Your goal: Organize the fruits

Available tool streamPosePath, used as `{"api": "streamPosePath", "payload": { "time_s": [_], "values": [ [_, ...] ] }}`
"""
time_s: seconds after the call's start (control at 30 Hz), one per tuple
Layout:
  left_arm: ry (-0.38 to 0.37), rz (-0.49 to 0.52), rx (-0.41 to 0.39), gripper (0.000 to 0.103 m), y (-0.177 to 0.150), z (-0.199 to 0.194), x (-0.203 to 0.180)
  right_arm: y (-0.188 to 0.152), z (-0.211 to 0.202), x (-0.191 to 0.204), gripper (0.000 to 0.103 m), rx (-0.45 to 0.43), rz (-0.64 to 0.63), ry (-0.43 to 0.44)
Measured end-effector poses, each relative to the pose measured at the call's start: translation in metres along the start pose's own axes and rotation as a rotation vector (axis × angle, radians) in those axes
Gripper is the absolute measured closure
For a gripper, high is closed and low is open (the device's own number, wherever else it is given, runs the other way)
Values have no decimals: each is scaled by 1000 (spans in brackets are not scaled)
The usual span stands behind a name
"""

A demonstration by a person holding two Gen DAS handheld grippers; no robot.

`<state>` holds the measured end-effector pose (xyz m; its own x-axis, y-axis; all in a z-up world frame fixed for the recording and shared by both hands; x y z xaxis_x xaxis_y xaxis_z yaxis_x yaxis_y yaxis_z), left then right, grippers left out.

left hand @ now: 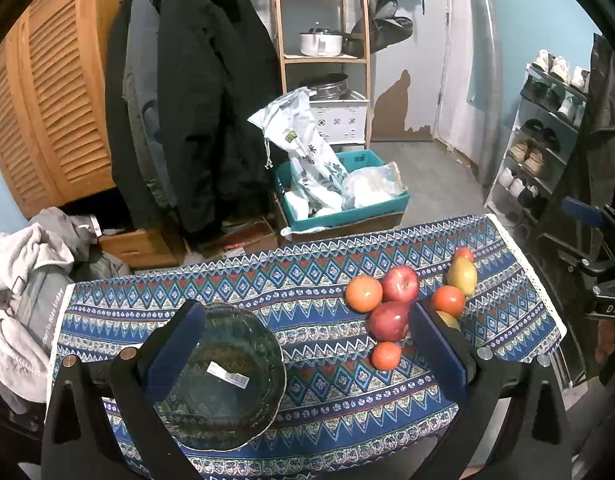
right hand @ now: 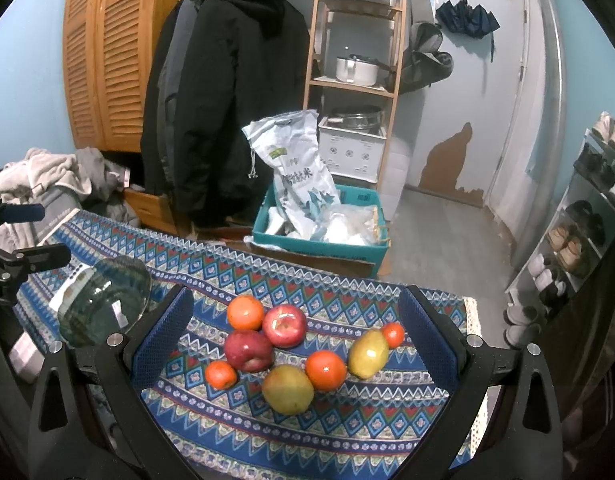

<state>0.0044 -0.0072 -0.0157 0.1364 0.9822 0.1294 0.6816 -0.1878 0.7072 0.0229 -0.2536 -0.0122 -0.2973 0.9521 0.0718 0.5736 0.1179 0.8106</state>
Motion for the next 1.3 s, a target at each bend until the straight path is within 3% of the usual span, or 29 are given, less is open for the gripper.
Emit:
{"api": "streamPosePath", "payload": {
  "time_s": [1.3],
  "values": [
    [0, 7, 9, 1, -2, 1, 0, -6, 2, 6, 3, 12, -4, 0]
  ]
}}
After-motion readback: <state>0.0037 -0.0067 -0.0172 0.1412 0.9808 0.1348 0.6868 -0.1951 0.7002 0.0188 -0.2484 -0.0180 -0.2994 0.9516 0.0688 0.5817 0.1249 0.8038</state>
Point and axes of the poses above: each gripper's, at about its wrist camera, not at the fingertips, and z roughly the way its jaws point, x to its left, y to its top, the point moved 2 cm from there along z, roughly the way its jaws point, and after that the axes turned 9 degrees about z, right-handed, at the moved point
